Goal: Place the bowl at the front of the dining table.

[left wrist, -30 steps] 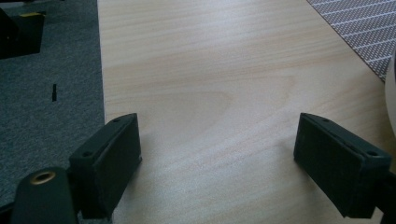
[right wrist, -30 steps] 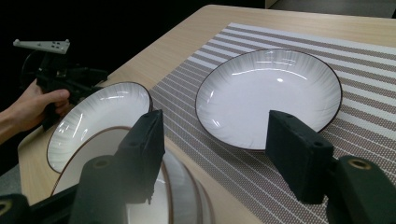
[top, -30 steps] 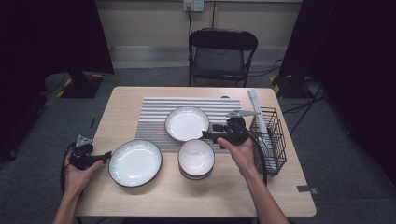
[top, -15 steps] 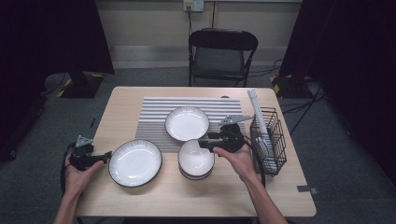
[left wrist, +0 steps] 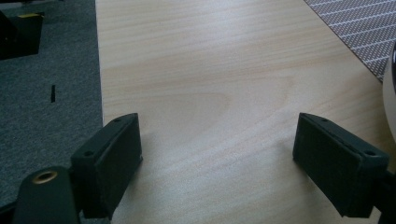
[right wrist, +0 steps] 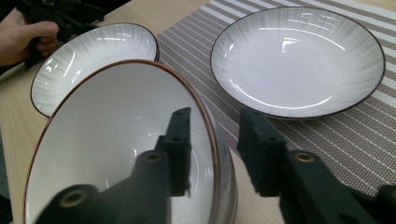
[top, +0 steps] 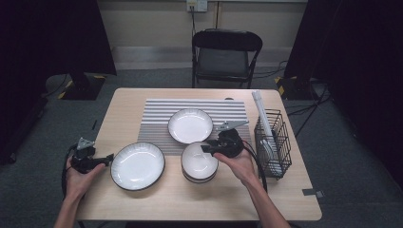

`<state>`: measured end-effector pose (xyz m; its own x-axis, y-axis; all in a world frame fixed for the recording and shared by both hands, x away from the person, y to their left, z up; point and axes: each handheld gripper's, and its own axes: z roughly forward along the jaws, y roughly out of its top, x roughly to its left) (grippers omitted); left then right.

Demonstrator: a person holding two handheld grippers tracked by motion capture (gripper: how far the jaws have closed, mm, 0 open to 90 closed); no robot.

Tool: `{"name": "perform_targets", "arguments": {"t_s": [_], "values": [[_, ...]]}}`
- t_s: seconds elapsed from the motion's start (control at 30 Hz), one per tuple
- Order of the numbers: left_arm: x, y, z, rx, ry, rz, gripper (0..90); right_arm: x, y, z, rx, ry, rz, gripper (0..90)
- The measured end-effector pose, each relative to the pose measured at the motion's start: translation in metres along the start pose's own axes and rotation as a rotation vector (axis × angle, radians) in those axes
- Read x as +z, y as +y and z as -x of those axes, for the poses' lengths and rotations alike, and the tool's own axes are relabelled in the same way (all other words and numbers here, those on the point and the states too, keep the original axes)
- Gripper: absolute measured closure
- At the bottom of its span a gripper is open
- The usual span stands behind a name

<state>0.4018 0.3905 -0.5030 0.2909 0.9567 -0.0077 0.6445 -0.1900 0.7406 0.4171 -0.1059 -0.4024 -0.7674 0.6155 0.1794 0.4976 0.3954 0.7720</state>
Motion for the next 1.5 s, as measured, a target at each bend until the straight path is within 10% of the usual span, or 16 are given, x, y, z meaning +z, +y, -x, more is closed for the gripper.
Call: {"name": "perform_targets", "arguments": {"t_s": [1.5], "values": [[0.0,0.0,0.0,0.0,0.0,0.0,14.9,0.0036,-0.0039,-0.0069,-0.115,-0.087,-0.059,81.8]]}}
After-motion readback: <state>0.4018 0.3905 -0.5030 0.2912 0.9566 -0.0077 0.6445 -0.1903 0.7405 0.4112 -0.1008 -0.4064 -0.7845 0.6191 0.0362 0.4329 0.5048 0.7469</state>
